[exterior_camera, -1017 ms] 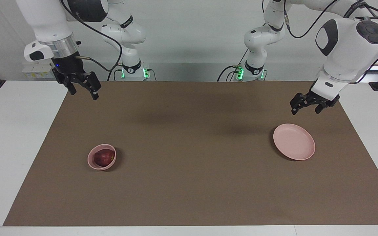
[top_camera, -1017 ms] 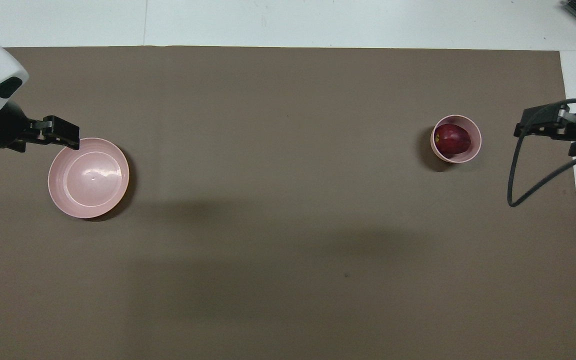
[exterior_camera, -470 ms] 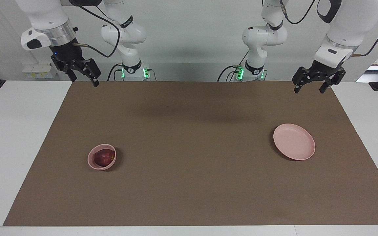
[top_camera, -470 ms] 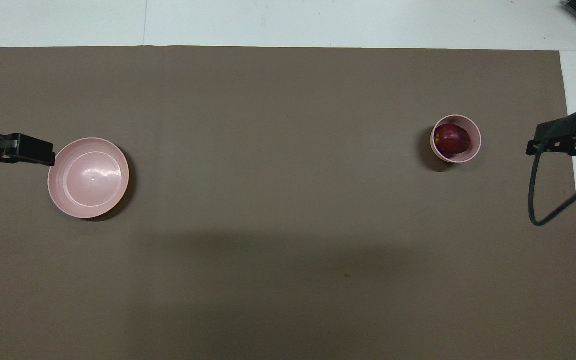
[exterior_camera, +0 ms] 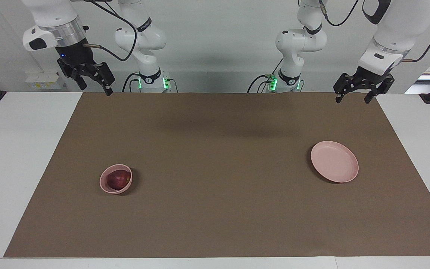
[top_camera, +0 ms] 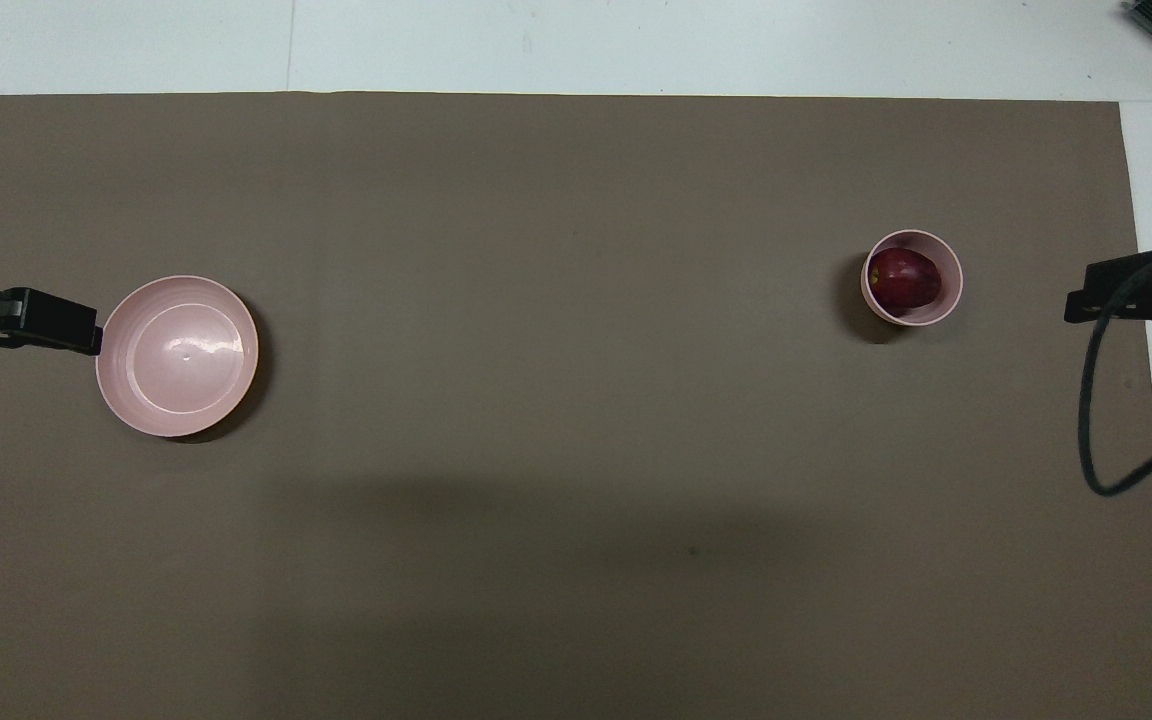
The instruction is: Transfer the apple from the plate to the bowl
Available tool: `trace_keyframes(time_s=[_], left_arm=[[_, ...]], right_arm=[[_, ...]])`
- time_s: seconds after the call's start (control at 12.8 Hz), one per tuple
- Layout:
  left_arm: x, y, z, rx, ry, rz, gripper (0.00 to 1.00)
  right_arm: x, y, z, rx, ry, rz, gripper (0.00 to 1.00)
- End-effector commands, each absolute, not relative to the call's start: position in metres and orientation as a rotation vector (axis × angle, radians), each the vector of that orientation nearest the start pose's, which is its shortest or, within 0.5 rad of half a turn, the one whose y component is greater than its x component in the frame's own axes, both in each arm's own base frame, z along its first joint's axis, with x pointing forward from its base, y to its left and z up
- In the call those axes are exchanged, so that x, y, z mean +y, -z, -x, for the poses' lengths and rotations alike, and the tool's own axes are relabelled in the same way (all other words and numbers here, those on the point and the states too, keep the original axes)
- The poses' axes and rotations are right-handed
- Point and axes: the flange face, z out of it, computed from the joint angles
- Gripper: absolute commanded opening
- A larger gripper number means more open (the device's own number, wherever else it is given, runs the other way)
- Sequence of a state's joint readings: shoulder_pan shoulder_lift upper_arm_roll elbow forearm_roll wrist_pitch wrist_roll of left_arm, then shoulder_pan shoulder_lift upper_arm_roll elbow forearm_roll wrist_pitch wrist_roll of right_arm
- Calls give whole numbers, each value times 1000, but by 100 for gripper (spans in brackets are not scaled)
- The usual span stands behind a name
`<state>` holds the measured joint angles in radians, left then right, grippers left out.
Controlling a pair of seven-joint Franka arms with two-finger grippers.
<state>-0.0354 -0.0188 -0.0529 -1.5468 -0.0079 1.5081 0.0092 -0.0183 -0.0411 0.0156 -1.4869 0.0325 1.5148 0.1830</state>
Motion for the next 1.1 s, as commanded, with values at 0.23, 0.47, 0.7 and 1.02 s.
trace_keyframes(time_s=[0.23, 0.47, 0.7, 1.02], left_arm=[[-56, -676, -543, 194, -34, 3204, 100], [-58, -675, -541, 196, -50, 3200, 100], [-58, -674, -540, 194, -68, 3198, 100], [-58, -672, -538, 196, -98, 3178, 100]], right_arm=[[0, -678, -526, 21, 96, 3185, 100], [2, -678, -527, 37, 98, 3166, 100], [5, -679, -527, 91, 105, 3150, 100], [4, -678, -527, 93, 102, 3148, 100]])
